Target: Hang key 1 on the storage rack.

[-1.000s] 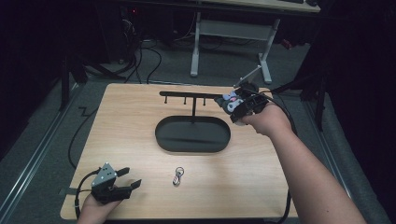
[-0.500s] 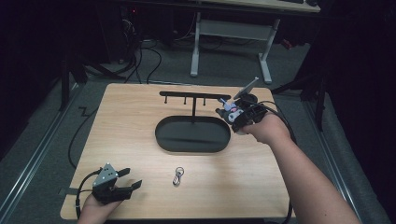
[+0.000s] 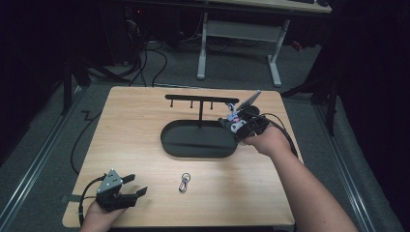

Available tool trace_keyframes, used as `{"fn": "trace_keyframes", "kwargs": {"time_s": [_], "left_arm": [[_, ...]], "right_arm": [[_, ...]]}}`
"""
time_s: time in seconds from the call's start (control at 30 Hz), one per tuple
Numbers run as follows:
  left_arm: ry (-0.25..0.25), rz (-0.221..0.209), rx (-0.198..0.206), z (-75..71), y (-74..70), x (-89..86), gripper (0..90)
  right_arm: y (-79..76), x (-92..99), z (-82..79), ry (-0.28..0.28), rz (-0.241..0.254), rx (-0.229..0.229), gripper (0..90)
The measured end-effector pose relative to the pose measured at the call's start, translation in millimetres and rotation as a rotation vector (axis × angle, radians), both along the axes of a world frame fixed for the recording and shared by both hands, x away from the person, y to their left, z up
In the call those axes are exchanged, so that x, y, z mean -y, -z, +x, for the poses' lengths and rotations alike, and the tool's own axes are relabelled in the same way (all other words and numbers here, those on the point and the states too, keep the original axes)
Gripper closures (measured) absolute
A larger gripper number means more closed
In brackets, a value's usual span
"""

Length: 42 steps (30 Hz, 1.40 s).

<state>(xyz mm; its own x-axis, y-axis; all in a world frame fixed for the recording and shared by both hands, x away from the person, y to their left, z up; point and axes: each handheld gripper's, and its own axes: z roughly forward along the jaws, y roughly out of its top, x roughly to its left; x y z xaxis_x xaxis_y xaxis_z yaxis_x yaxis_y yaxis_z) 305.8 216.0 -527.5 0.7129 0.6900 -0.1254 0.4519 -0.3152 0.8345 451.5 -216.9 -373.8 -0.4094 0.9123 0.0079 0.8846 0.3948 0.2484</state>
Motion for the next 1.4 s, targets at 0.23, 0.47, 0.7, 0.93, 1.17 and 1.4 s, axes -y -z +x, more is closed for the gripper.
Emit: {"fn": "trace_keyframes", "kwargs": {"time_s": [0.23,0.47,0.7,0.93,1.17,1.4], "left_arm": [[-0.002,0.003,-0.001,0.2,1.0,0.4,30.2],[-0.003,0.007,-0.009,0.3,2.6,0.4,30.1],[-0.001,0.015,-0.001,-0.9,1.9,2.7,30.0],[0.008,0.027,0.011,-2.5,0.5,6.9,29.9],[0.01,0.042,0.003,-3.9,-2.2,12.1,31.8],[-0.02,0.048,0.006,-5.6,-3.7,17.9,34.1]], "right_arm": [[19.3,-2.2,7.9,0.021,0.038,0.023,43.9],[34.4,-2.0,14.7,0.036,0.068,0.032,40.9],[34.5,3.6,12.9,0.046,0.113,0.067,32.4],[30.0,8.8,-2.9,0.037,0.141,0.087,32.8],[37.1,17.8,-44.3,-0.005,0.181,0.146,38.6],[67.2,28.6,-92.5,-0.008,0.203,0.284,44.6]]}}
